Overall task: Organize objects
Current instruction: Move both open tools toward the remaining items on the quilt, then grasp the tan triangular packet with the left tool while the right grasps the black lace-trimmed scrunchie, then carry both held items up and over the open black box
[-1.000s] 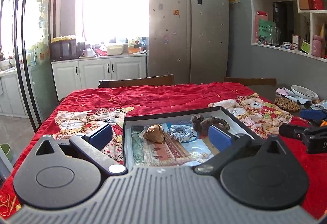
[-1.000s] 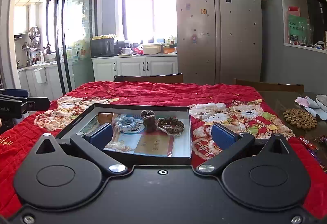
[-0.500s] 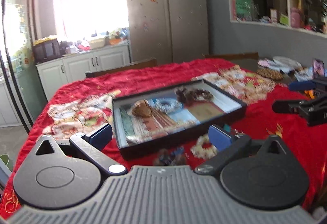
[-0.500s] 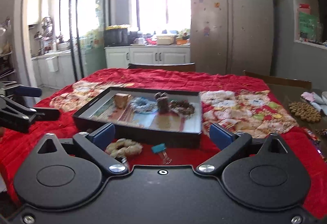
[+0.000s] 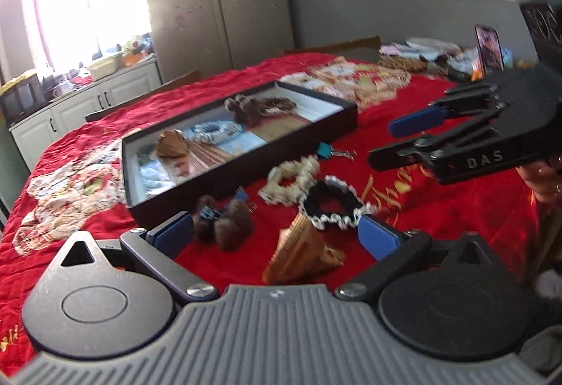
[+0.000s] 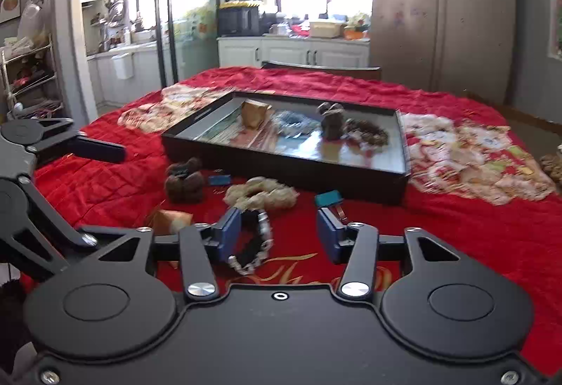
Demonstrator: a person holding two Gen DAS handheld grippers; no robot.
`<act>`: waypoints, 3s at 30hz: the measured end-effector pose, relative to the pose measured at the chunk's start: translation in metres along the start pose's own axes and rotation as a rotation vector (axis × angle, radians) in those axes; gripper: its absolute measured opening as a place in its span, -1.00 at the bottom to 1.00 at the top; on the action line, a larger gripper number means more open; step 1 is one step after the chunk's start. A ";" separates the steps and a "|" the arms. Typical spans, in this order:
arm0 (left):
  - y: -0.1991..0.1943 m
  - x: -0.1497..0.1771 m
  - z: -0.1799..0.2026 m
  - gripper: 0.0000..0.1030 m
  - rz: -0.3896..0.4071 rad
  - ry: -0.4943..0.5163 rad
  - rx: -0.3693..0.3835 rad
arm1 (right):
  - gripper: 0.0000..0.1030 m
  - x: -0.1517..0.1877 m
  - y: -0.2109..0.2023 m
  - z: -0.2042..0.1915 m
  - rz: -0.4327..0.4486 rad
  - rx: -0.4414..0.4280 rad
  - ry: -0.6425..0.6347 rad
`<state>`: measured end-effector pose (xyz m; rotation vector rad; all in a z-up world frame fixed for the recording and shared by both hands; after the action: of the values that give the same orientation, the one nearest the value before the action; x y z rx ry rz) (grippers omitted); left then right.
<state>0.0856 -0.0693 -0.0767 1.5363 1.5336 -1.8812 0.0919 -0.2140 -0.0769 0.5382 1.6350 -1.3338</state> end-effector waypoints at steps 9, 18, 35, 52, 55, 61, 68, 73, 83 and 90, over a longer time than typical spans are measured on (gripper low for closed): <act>0.026 0.017 -0.004 0.73 -0.051 -0.063 0.033 | -0.30 0.013 0.026 -0.010 -0.063 -0.041 0.008; 0.036 0.023 -0.005 0.62 -0.075 -0.085 0.044 | -0.39 0.023 0.042 -0.011 -0.104 -0.047 0.013; 0.037 0.024 -0.002 0.06 -0.088 -0.114 0.090 | -0.44 0.030 0.049 -0.021 -0.117 -0.032 -0.041; 0.037 0.024 0.002 -0.19 -0.091 -0.101 0.104 | -0.67 0.032 0.048 -0.029 -0.104 -0.045 -0.080; 0.037 0.024 0.002 -0.19 -0.090 -0.100 0.103 | -0.70 0.031 0.047 -0.029 -0.102 -0.052 -0.079; 0.035 0.024 0.001 -0.20 -0.089 -0.106 0.103 | -0.74 0.030 0.044 -0.028 -0.095 -0.055 -0.082; 0.033 0.023 0.000 -0.20 -0.088 -0.109 0.103 | -0.75 0.025 0.037 -0.027 -0.081 -0.056 -0.082; 0.031 0.021 -0.001 -0.20 -0.085 -0.111 0.103 | -0.76 0.021 0.031 -0.025 -0.065 -0.057 -0.083; 0.026 0.017 0.000 -0.20 -0.070 -0.108 0.103 | -0.76 0.011 0.018 -0.025 -0.027 -0.054 -0.090; 0.024 0.014 0.000 -0.20 -0.061 -0.109 0.102 | -0.76 0.005 0.009 -0.023 -0.002 -0.054 -0.090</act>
<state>0.0976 -0.0735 -0.1015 1.4176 1.4734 -2.0701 0.0879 -0.1908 -0.0857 0.4383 1.5931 -1.2936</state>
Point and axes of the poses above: each gripper's, at about its wrist camera, not at the fingertips, and y roughly the way its jaws point, z to its right, x to its underside, the point moved 9 cm from there along y, roughly the way its jaws point, and after that the axes turned 4 degrees about x, right-handed, at the moved point
